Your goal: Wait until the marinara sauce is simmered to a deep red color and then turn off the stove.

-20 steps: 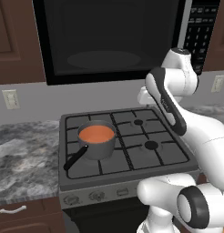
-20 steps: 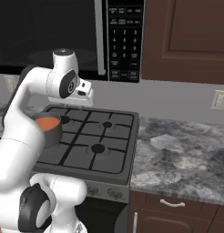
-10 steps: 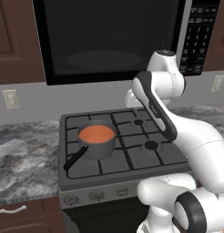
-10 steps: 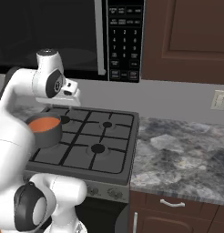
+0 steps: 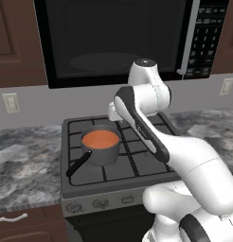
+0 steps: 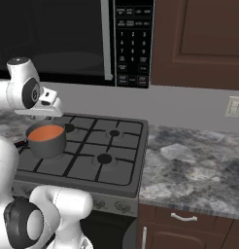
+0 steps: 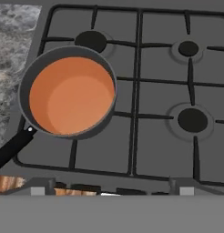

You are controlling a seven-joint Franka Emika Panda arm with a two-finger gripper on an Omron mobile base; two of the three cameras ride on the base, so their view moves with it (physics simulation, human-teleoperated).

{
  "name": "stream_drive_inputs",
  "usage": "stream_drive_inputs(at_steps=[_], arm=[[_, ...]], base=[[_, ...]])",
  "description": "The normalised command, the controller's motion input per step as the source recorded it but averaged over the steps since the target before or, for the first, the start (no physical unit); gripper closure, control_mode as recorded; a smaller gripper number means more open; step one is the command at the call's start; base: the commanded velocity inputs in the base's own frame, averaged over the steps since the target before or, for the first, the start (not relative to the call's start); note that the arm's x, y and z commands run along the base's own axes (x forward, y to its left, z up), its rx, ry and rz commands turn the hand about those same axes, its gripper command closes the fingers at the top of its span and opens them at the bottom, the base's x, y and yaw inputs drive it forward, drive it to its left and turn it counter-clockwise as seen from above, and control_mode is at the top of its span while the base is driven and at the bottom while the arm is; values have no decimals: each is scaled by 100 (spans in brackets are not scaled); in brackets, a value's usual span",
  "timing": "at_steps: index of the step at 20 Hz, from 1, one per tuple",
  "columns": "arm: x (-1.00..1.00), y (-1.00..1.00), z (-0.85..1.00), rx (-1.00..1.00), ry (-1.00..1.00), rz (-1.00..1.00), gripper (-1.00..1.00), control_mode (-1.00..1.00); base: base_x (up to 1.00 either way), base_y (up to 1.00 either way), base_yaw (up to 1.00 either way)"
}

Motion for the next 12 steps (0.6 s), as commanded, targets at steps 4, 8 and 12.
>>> stream_drive_inputs(at_steps=[4,8,12], arm=[[-22,75,-11,-1,-5,0,-100,-100],[-15,86,-28,-4,-7,0,-100,-100],[-2,76,-41,-2,-8,0,-100,-100]], base=[[0,0,0],[0,0,0],[0,0,0]])
